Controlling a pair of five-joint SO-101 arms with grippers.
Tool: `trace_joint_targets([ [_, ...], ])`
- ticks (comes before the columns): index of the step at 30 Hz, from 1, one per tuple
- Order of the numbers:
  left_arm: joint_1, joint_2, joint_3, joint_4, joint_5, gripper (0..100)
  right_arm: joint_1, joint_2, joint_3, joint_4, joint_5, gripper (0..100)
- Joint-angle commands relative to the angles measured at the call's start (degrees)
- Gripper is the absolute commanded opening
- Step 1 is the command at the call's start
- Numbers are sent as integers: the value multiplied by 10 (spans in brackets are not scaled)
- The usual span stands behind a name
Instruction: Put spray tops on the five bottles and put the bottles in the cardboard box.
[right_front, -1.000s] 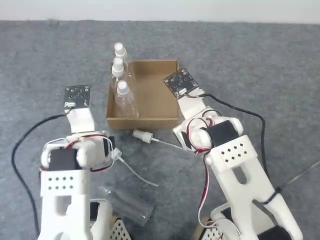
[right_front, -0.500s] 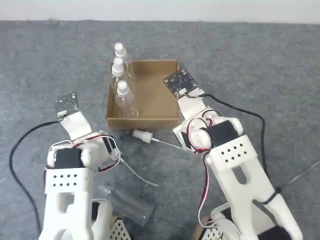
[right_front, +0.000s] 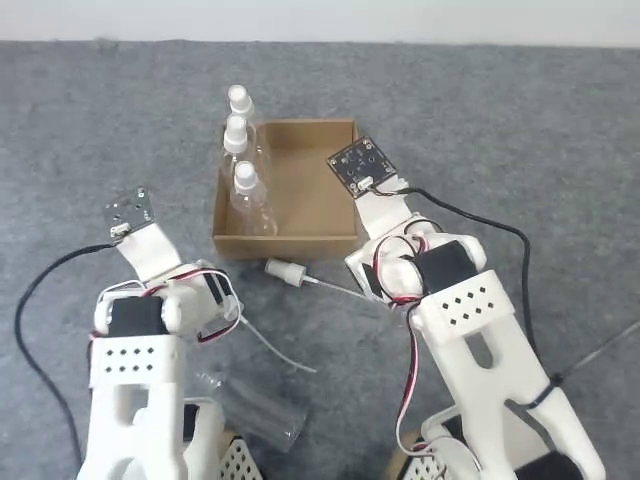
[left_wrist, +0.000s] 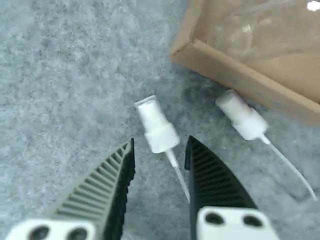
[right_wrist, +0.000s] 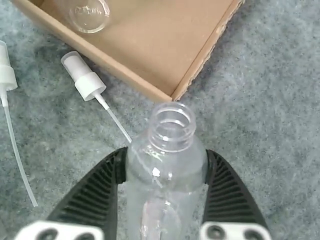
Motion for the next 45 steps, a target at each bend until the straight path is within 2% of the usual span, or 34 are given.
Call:
trace_joint_targets([
  [1, -7, 72, -50, 3, 7, 152, 9, -26, -2, -5, -4, 90],
  [7, -29, 207, -113, -7, 50, 152, 9, -26, -2, -4, -4, 90],
  [15, -29, 220, -116, -32, 77, 152, 9, -27, 7, -9, -3, 90],
  [22, -28, 222, -86, -79, 77, 151, 9, -27, 7, -9, -1, 90],
  [28, -28, 222, -84, -87, 77, 151, 9, -27, 7, -9, -1, 90],
  [38, -29, 372, -151, -88, 90, 148, 9, -27, 8, -9, -1, 90],
  [45, -13, 433, -180, -119, 106, 30, 9, -27, 9, -9, -1, 90],
])
